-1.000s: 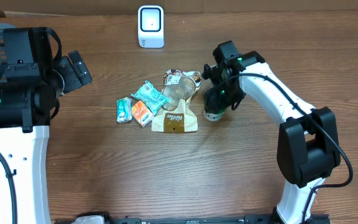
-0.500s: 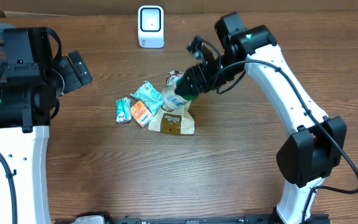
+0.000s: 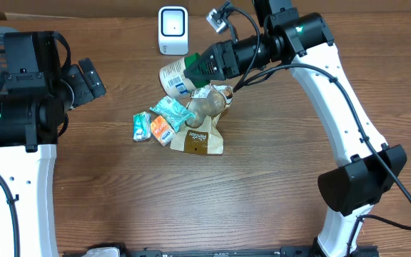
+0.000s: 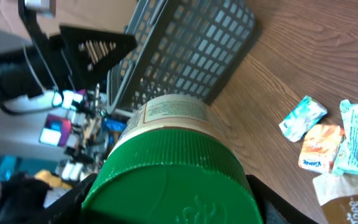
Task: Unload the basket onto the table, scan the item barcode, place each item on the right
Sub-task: 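Raise the jar and swing its side toward the white scanner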
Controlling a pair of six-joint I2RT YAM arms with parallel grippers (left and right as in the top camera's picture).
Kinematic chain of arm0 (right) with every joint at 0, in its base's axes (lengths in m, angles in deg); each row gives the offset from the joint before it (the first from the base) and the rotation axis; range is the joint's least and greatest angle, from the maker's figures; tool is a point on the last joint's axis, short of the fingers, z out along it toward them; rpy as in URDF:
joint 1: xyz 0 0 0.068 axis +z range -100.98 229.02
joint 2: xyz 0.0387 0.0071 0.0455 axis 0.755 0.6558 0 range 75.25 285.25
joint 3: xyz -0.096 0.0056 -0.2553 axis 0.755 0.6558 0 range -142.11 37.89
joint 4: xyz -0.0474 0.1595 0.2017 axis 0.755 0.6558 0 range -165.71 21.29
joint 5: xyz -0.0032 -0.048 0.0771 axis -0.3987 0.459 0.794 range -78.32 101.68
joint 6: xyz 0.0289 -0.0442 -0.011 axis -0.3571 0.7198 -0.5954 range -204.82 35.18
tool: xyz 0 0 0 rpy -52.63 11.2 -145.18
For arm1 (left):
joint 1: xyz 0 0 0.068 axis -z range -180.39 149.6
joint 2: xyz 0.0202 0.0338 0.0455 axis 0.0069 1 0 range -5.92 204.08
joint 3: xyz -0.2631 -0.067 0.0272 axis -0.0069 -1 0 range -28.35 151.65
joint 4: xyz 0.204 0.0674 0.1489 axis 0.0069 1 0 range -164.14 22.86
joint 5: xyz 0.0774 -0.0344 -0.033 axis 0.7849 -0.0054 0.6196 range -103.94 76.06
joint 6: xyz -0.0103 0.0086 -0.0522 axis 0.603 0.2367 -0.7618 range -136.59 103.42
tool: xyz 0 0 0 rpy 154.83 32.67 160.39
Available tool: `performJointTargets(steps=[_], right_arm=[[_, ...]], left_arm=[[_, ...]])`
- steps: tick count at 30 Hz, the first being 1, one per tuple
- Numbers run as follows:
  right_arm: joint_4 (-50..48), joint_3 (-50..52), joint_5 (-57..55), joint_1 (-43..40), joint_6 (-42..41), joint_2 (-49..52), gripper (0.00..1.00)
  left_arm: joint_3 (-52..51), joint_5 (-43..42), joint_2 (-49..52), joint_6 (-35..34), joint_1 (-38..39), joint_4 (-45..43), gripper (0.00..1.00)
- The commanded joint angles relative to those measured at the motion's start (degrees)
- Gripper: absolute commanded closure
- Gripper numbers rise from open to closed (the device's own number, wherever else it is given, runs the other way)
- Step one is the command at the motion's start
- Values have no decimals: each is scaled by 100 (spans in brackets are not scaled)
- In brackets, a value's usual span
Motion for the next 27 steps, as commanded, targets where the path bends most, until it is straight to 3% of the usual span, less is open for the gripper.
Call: performJointTargets(steps=[1, 6, 18, 21, 27], right_arm=[[-160, -192, 35, -264, -848, -243, 77], [-599, -192, 1123, -737, -1150, -243, 78], [-678, -192, 804, -1172, -984, -245, 79], [-437, -190, -568, -1102, -881, -245, 80], [129, -55, -5134, -612, -866, -236, 81]], left_arm=[[46, 61, -85, 127, -24, -20, 0], [46, 61, -83, 127, -24, -22, 1], [46, 61, -83, 127, -24, -20, 0], [46, 61, -83, 127, -24, -22, 0], [46, 61, -83, 127, -24, -22, 1]])
